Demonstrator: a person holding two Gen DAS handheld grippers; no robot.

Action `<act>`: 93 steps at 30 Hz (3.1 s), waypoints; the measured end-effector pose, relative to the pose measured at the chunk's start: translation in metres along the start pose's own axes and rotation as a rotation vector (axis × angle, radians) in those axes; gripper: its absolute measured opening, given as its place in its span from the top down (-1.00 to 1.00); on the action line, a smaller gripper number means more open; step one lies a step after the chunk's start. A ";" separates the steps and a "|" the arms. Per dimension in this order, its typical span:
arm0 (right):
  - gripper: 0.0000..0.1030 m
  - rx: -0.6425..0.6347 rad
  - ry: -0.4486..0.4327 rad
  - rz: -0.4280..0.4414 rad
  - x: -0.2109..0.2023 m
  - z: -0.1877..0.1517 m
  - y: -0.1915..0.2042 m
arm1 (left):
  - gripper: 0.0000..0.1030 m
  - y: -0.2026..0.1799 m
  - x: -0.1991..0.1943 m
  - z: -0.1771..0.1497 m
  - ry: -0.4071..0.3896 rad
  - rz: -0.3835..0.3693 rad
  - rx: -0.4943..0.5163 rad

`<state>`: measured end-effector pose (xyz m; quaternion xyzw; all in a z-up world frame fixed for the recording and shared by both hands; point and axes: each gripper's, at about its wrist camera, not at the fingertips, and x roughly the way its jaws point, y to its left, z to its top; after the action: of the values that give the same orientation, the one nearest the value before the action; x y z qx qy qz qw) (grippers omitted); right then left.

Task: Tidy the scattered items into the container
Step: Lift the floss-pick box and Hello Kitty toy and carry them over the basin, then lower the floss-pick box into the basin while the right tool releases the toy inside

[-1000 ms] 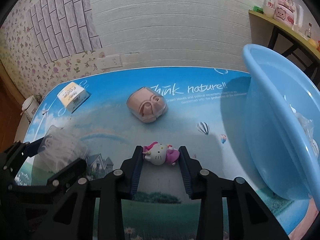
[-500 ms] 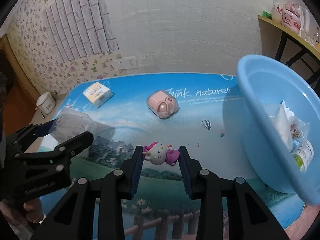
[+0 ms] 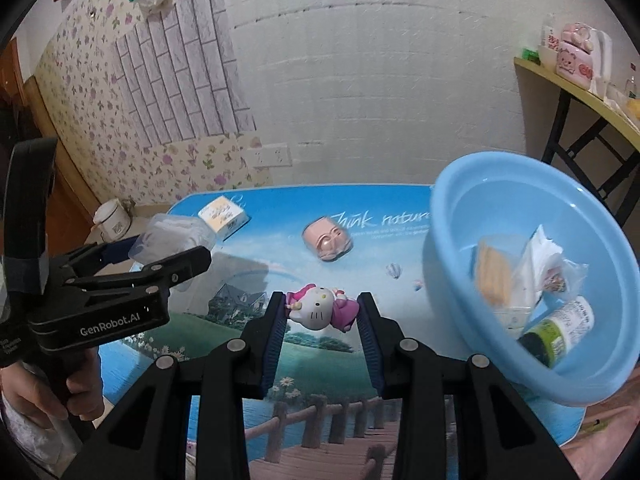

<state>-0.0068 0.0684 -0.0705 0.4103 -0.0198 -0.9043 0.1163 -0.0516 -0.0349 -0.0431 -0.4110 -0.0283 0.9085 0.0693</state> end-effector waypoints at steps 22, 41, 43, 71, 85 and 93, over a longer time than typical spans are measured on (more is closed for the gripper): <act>0.29 0.116 -0.089 -0.079 -0.055 0.006 -0.077 | -0.53 -0.054 -0.014 0.024 -0.046 -0.061 0.036; 0.29 0.164 -0.065 -0.157 -0.066 0.006 -0.135 | -0.53 -0.118 -0.015 0.049 -0.058 -0.099 0.126; 0.29 0.169 -0.067 -0.161 -0.068 0.006 -0.139 | -0.53 -0.126 -0.015 0.052 -0.062 -0.104 0.141; 0.29 0.191 -0.053 -0.224 -0.073 0.016 -0.200 | -0.53 -0.214 0.026 0.078 -0.039 -0.212 0.253; 0.29 0.221 -0.026 -0.240 -0.065 0.010 -0.218 | -0.53 -0.234 0.059 0.081 -0.007 -0.237 0.285; 0.29 0.229 -0.005 -0.240 -0.055 0.008 -0.223 | -0.56 -0.238 0.067 0.079 0.014 -0.238 0.318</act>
<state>-0.0215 0.2971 -0.0539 0.4180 -0.0741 -0.9045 -0.0400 -0.1298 0.2106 -0.0151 -0.3948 0.0676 0.8842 0.2405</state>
